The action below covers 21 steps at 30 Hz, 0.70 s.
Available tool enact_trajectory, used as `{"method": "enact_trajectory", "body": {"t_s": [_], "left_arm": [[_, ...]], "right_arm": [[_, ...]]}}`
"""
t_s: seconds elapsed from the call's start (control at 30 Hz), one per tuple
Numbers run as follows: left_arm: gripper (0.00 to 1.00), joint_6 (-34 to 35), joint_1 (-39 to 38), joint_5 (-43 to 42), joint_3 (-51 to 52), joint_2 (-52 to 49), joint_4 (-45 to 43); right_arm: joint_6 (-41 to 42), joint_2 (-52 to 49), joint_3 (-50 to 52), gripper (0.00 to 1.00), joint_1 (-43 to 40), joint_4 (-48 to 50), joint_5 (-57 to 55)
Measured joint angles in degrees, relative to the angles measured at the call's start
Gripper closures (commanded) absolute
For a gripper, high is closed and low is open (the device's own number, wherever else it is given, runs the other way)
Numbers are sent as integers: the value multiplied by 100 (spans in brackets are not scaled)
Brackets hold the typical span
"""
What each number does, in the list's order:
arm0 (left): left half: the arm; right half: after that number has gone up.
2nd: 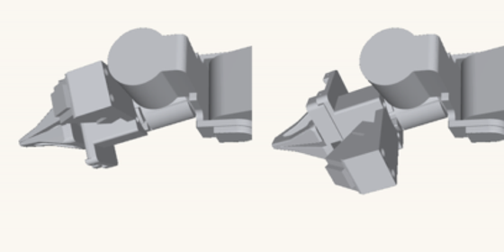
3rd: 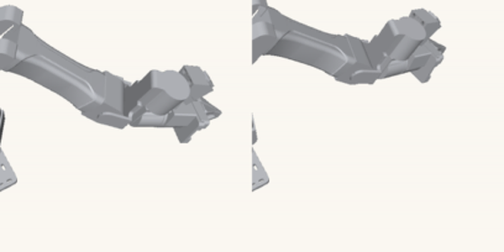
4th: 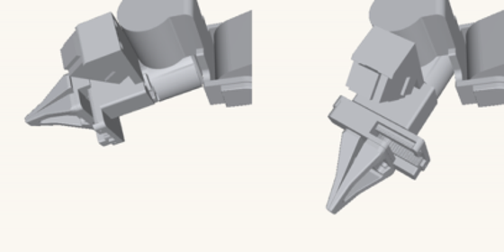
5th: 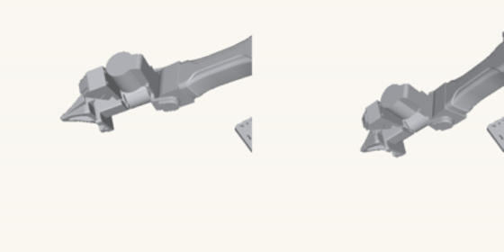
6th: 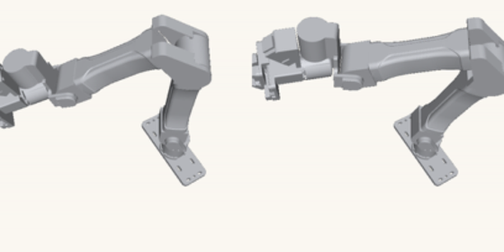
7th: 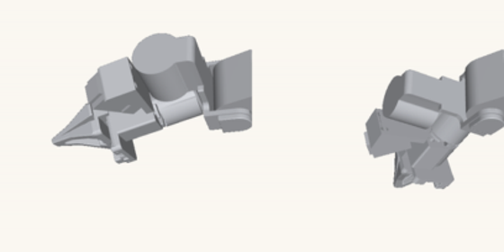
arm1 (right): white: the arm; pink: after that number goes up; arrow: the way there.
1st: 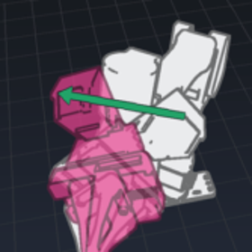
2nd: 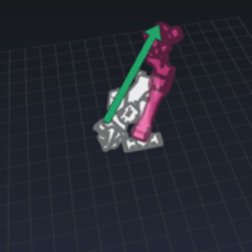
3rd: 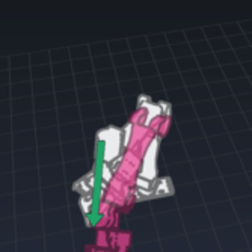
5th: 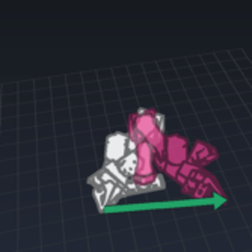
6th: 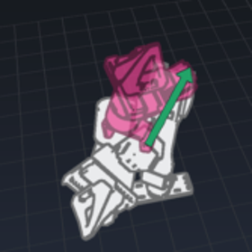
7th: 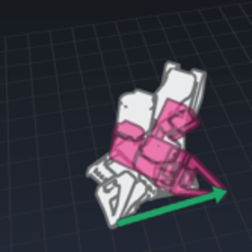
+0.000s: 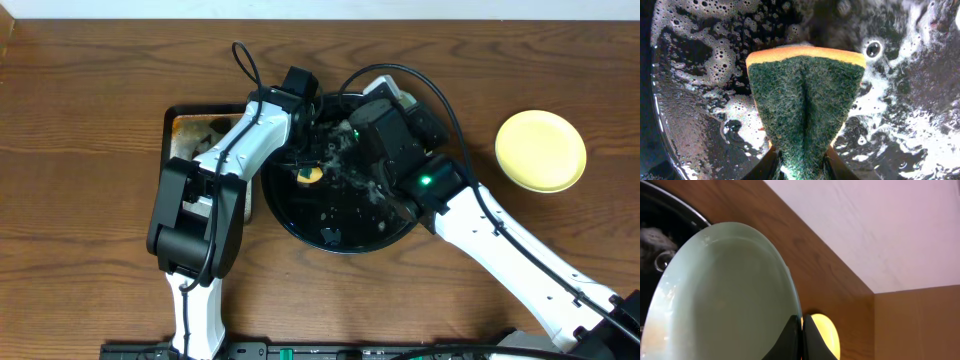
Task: Clean dirty plates on tray and stack at the side
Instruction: 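Move the left gripper to the rectangular tray and set the sponge down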
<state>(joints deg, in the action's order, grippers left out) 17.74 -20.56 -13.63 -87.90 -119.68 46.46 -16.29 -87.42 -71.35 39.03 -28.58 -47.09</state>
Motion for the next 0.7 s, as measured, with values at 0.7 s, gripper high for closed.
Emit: {"method": "enact_trajectory", "body": {"t_s": [0.7], "left_arm": [[78, 2, 0, 0, 0, 0, 0]], "right_arm": [[-92, 0, 0, 99, 0, 76, -101]]}}
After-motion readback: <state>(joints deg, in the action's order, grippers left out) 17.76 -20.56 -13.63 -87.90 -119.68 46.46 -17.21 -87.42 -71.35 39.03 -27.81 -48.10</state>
